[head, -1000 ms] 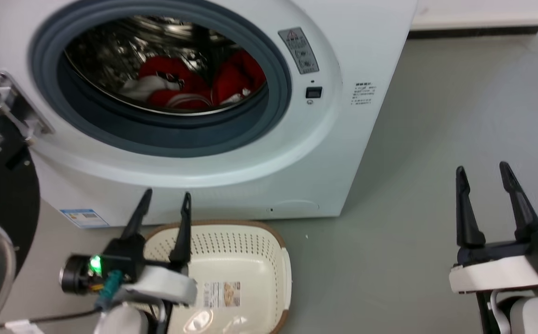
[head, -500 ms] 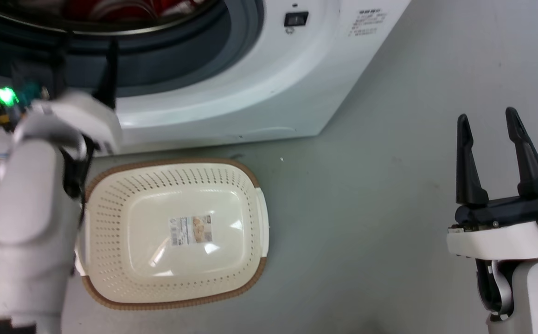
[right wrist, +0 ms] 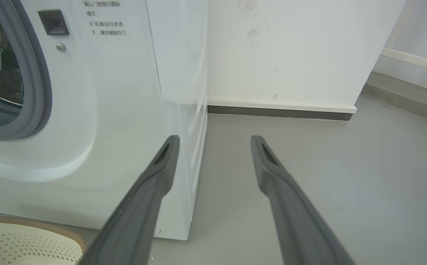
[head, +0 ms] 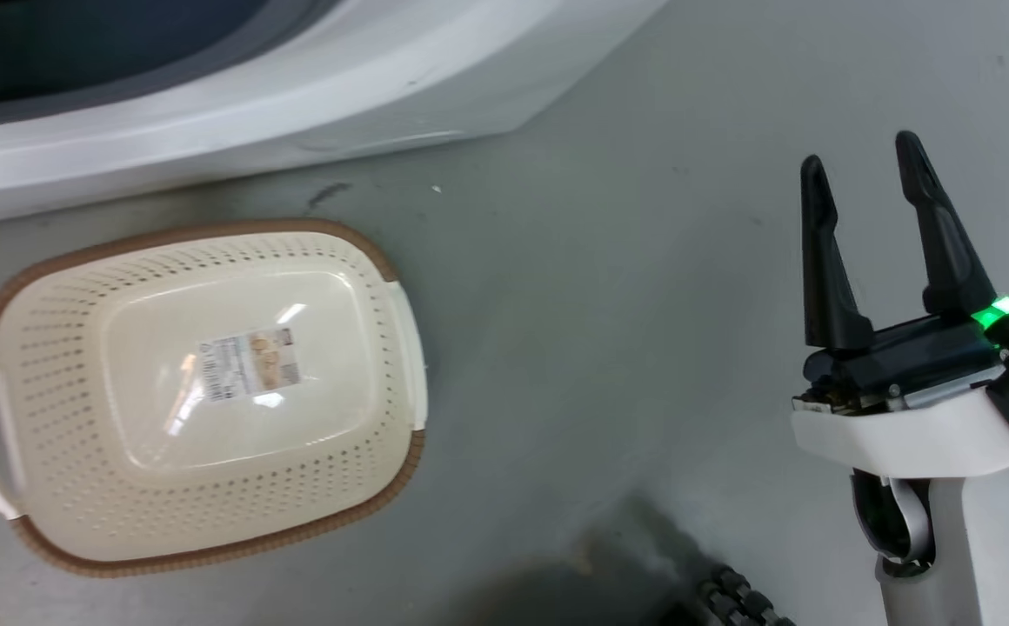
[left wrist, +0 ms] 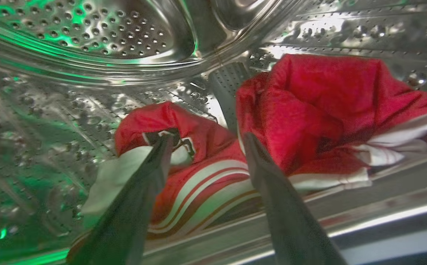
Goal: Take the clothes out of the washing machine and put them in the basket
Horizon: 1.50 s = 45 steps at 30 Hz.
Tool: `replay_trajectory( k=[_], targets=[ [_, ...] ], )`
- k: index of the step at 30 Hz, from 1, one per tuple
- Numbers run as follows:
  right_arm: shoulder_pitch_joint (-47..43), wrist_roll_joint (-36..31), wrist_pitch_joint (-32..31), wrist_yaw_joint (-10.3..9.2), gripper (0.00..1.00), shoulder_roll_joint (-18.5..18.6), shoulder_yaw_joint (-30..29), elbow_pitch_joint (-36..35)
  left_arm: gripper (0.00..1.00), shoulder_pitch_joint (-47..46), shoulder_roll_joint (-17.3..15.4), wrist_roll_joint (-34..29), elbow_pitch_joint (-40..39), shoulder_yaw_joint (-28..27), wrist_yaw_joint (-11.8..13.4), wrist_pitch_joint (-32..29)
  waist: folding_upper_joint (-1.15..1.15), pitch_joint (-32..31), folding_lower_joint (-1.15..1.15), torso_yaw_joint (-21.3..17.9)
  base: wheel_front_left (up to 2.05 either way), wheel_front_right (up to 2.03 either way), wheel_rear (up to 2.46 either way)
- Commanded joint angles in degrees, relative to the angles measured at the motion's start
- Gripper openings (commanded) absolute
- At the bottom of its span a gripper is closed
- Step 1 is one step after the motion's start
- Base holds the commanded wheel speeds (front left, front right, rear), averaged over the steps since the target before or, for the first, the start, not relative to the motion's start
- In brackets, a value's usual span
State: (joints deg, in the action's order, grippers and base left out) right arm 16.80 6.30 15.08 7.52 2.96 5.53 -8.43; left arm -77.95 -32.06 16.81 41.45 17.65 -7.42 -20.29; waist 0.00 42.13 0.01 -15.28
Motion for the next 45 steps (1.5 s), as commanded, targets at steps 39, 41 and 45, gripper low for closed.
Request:
replay_trajectory(
  k=[39, 41, 45],
  targets=[
    [1.39, 6.18, 0.14, -0.06, 1.0, -0.17, 6.18, -3.97, 0.0, -17.25, -13.94, -1.76, 4.43, 12.22, 1.57, -22.74, 0.0, 12.37, -0.01, -10.61, 0.0, 0.0, 0.0],
    [1.69, 5.88, 0.14, -0.06, 1.0, -0.17, 5.7, -3.77, 0.0, -17.39, -13.68, -1.95, 4.17, 12.11, 2.09, -20.31, 0.0, 11.79, -0.01, -10.24, 0.0, 0.0, 0.0],
    [2.09, 5.01, 0.15, -0.06, 1.0, -0.16, 4.39, -3.21, 0.0, -17.2, -11.88, -1.4, 4.66, 11.76, 3.29, -15.18, 0.0, 10.13, -0.01, -9.03, 0.0, 0.0, 0.0]
  ],
)
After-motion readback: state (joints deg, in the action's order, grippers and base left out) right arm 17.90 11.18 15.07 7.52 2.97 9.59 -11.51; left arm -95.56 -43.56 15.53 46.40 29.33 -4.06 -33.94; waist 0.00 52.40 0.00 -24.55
